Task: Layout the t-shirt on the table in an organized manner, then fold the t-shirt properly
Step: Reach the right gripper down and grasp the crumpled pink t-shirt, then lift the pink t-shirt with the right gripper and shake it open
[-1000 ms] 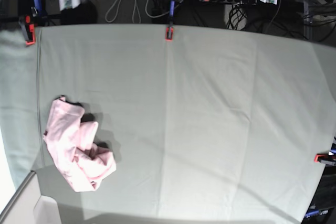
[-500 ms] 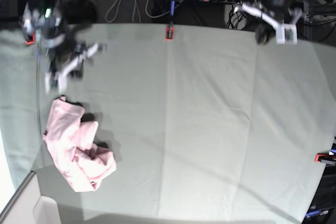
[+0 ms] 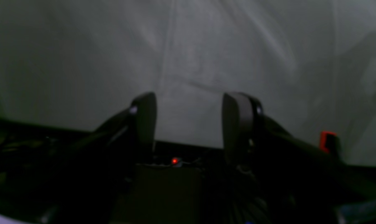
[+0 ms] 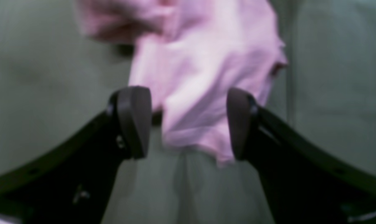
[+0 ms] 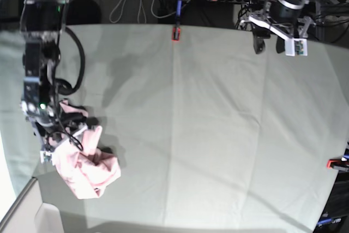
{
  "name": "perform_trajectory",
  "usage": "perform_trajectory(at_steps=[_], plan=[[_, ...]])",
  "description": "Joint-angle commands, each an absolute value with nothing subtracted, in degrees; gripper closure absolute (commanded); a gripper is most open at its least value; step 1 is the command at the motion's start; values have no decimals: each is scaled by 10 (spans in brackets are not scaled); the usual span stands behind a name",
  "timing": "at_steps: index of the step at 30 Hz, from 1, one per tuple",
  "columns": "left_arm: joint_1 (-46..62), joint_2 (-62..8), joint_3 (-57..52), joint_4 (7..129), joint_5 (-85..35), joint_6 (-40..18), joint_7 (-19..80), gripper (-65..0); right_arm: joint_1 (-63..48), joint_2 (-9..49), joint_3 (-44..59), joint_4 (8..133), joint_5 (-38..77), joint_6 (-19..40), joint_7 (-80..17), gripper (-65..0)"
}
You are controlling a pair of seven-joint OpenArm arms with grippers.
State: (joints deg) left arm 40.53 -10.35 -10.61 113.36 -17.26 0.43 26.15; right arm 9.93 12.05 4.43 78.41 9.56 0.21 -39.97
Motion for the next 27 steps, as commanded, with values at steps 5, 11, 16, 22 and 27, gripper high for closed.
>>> perform_trajectory(at_steps=[5, 11, 16, 22, 27], plan=[[408, -107, -118, 1146, -171, 7, 247, -328, 123, 131, 45, 710, 96, 3, -330, -385], [408, -107, -118, 1144, -171, 7, 247, -328, 123, 120, 45, 665, 96, 3, -316, -375], [407, -107, -118, 1145, -171, 7, 247, -328, 121, 112, 46, 655, 97, 3, -319, -50], [407, -107, -118, 1145, -171, 7, 247, -328, 70, 101, 44, 771, 98, 3, -337, 0], [407, -107, -118, 1146, -171, 7, 247, -328, -18, 96, -30, 981, 98, 3, -348, 0]])
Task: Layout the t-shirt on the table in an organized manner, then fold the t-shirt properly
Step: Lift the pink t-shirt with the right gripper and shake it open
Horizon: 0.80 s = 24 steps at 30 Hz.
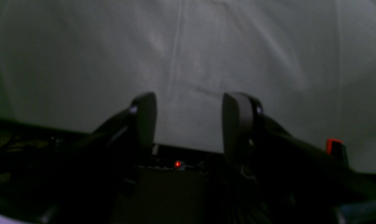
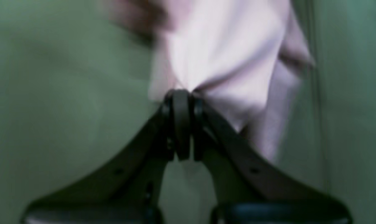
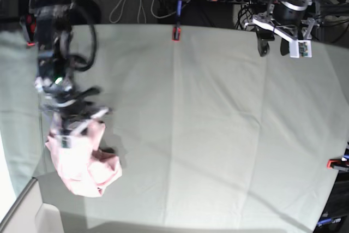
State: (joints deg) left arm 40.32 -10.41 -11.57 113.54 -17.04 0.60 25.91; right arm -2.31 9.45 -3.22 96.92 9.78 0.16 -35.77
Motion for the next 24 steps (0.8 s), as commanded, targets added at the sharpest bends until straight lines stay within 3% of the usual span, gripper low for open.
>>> perform_trajectory(at_steps=[1, 7, 13, 18, 24], plan=[[407, -107, -118, 1147, -171, 7, 247, -328, -33, 95, -43, 1011, 98, 3, -350, 0], [396, -107, -117, 1148, -171, 7, 247, -328, -119, 93, -184, 1116, 98, 7, -353, 0], [384, -107, -117, 1148, -171, 7, 249, -328, -136, 95, -363, 1081, 96, 75, -354, 0], [385, -107, -118, 1149, -171, 7, 249, -343, -131, 97, -386, 1064, 96, 78, -355, 0], [383, -107, -118, 1149, -171, 7, 248, -432, -129, 106, -385, 1076, 97, 78, -400, -159]])
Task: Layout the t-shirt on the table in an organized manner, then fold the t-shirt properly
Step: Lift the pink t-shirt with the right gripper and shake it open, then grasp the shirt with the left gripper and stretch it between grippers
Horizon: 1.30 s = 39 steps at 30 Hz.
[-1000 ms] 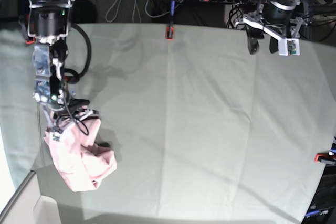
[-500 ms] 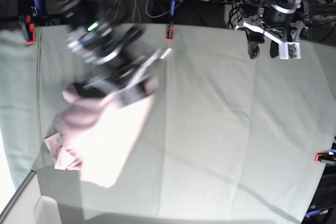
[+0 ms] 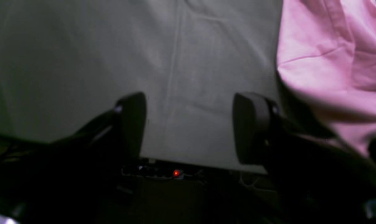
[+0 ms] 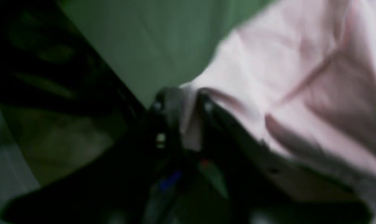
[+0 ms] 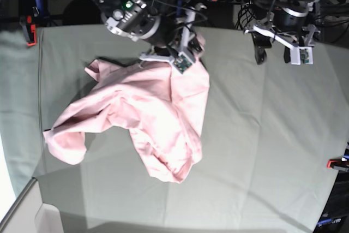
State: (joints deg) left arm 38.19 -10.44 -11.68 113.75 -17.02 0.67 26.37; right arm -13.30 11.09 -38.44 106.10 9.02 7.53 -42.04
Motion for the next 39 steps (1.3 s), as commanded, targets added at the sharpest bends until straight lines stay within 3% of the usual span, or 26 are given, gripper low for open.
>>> perform_trajectory(at_steps=[1, 6, 15, 22, 34, 39], plan=[[378, -107, -116, 1149, -171, 7, 248, -432, -129, 106, -384, 1082, 97, 78, -404, -194], [340, -99, -113, 1147, -172, 7, 251, -432, -133, 127, -359, 1116, 97, 74, -401, -276], [193, -25, -34, 1110, -167, 7, 317, -433, -162, 130, -170, 1120, 98, 78, -402, -277], [61, 41, -13, 951, -166, 7, 325, -433, -182, 131, -109, 1116, 98, 79, -403, -277], [-101, 66, 7, 691, -167, 4, 319, -431, -209, 153, -93, 1116, 97, 79, -402, -277], [-124, 64, 71, 624, -170, 4, 239, -428, -215, 153, -93, 1115, 97, 79, -405, -277]])
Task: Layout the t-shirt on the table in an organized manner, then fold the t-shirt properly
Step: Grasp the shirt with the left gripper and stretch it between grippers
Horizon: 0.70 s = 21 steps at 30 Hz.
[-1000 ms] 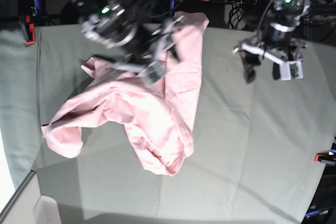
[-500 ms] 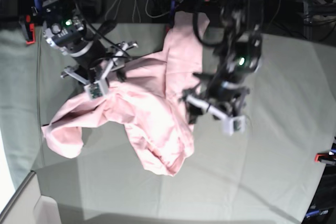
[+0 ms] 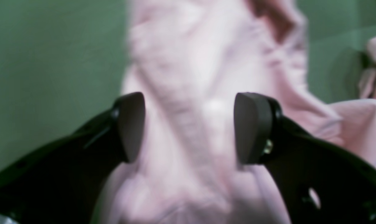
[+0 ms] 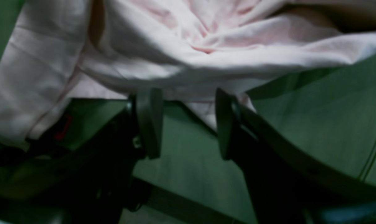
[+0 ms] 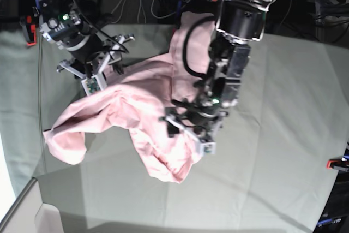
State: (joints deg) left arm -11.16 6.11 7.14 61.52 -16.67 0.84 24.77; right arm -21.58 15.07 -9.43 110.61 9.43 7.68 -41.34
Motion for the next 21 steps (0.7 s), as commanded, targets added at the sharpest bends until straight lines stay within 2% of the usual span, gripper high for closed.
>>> perform_trajectory(at_steps=[1, 3, 5, 7, 13, 17, 21], plan=[[-124, 63, 77, 618, -171, 4, 227, -414, -217, 153, -93, 1115, 97, 79, -407, -276], [-121, 62, 80, 618, -171, 4, 222, -316, -223, 153, -81, 1115, 96, 79, -403, -276], [-109, 61, 78, 625, -171, 6, 218, -147, -224, 153, -66, 1115, 96, 79, -403, -276], [-106, 59, 73, 629, -171, 7, 218, -9, -224, 153, -55, 1115, 96, 79, -404, -276], [-57, 44, -26, 720, -171, 7, 223, -3, -218, 153, -32, 1115, 97, 79, -403, -276], [0, 9, -87, 846, -171, 7, 223, -3, -205, 153, -32, 1114, 97, 79, -402, -276], [42, -36, -124, 902, -172, 7, 223, -3, -185, 153, -28, 1114, 97, 79, -402, -280]])
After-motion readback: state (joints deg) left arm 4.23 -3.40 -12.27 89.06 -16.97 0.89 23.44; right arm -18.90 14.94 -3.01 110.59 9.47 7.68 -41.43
